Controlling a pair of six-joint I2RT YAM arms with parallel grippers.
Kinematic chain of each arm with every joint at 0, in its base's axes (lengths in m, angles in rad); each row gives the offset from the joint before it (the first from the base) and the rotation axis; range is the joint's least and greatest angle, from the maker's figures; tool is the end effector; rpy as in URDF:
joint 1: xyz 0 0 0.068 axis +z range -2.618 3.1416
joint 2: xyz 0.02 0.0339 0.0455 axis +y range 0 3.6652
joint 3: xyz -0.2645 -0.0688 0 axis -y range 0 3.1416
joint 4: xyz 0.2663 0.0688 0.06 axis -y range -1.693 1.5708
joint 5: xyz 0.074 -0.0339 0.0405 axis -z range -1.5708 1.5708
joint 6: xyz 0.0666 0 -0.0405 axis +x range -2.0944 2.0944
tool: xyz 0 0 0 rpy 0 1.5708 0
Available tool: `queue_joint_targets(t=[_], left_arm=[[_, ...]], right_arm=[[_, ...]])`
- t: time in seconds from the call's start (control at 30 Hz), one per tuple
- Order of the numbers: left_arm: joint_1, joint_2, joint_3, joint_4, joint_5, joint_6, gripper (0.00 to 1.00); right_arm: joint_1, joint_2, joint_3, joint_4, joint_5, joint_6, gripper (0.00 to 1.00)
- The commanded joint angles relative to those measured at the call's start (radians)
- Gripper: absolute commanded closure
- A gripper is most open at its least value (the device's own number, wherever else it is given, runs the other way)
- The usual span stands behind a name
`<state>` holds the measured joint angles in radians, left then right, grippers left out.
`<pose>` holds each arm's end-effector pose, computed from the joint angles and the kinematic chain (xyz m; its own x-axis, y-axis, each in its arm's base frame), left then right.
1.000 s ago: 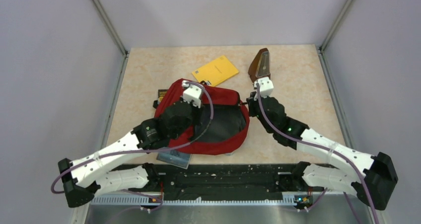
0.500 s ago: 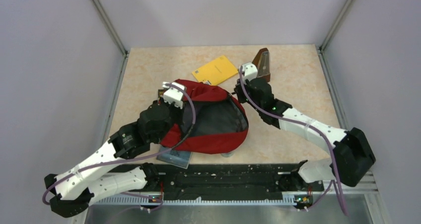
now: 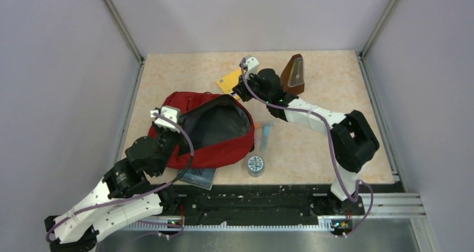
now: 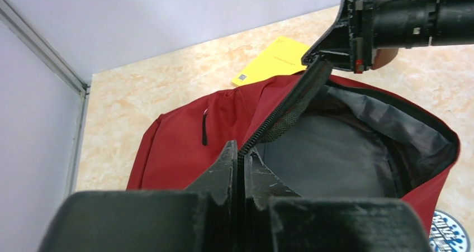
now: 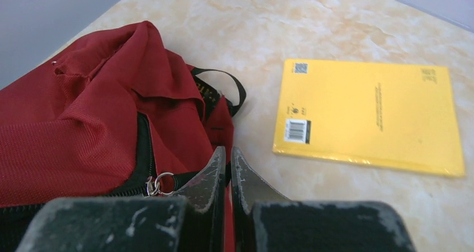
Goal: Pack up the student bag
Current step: Unzip the student bag at the center of the board.
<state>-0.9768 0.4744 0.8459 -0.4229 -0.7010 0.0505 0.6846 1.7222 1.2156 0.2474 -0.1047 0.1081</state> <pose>0.1116 -0.0885 0.3805 -0.0150 0.0911 -0.9957 0.2739 0.9581 0.0835 0.3499 0.2946 0.2623 -0.2737 -0.0849 -0.9581 -0.6816 0.7199 0.1309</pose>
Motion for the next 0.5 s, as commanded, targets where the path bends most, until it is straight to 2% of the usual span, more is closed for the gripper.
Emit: queue_joint_targets(t=[0.0,0.17,0.3,0.47], left_arm=[[0.008,-0.044,0.017,0.18,-0.086,0.082,1.0],[0.019,-0.056,-0.013,0.201,-0.04,0.133,1.0],[0.031,-0.091,-0.039,0.194,0.184,0.165,1.0],[0.035,-0.097,0.011,0.144,0.366,0.138,1.0]], right_arm=[[-0.04,0.127,0.11,-0.022,0.038,-0.05,1.0],[-0.04,0.153,0.119,0.046,0.031,-0.063,1.0],[-0.04,0.194,0.17,0.067,-0.049,-0.063,1.0],[-0.04,0.289,0.284,0.031,-0.083,-0.04,1.0]])
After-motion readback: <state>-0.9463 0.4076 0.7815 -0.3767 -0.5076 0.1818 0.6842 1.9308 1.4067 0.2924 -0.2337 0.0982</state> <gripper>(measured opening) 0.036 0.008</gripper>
